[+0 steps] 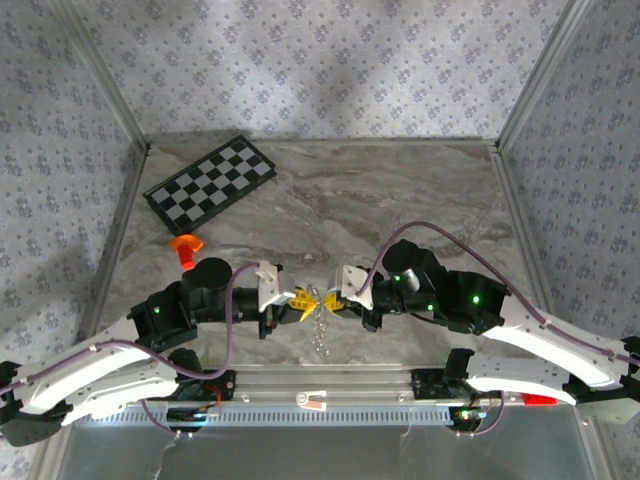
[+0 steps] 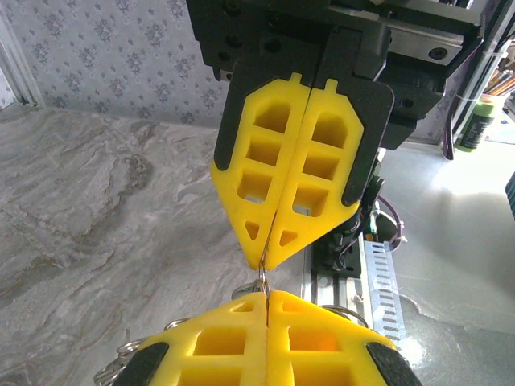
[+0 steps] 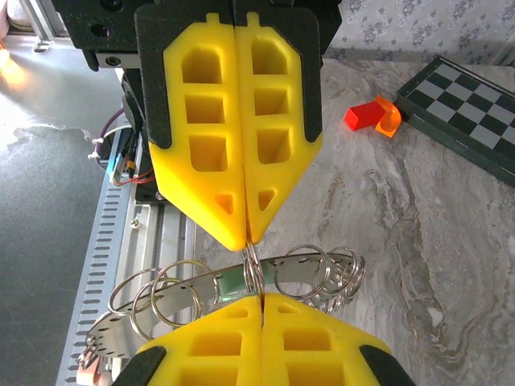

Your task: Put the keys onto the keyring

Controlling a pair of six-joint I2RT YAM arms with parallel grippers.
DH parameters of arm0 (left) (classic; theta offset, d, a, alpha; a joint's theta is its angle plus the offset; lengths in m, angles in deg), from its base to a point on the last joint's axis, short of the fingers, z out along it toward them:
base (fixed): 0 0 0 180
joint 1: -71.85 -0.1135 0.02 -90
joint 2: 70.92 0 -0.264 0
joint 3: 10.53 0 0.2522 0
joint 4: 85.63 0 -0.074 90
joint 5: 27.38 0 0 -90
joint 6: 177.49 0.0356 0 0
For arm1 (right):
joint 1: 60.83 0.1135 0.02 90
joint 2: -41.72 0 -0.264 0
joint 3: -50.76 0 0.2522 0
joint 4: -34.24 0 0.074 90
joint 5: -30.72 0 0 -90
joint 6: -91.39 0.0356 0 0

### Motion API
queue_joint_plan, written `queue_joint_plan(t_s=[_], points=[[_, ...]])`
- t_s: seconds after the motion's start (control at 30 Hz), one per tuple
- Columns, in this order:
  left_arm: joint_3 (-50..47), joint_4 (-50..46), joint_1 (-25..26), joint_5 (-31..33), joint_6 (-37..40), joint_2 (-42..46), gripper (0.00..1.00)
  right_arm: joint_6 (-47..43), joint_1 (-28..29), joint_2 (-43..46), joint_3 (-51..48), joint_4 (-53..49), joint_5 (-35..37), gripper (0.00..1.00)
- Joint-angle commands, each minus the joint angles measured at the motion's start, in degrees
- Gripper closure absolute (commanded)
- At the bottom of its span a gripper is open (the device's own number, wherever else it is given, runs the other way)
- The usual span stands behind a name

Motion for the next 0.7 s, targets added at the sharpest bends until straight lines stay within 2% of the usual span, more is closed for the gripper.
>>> queue_joint_plan(t_s=[0.0,0.67], points=[[0.6,3.33,-0.05,-1.38,0.76,1.07,1.0,0.71,0.03,0.13,-0.41,0.03,-0.17,0.99],[0.7,3.06,-0.05,-0.67,1.53,1.64,1.0,4.68,-0.55,-0.82,0.7,-4.57,0.6,1.0]])
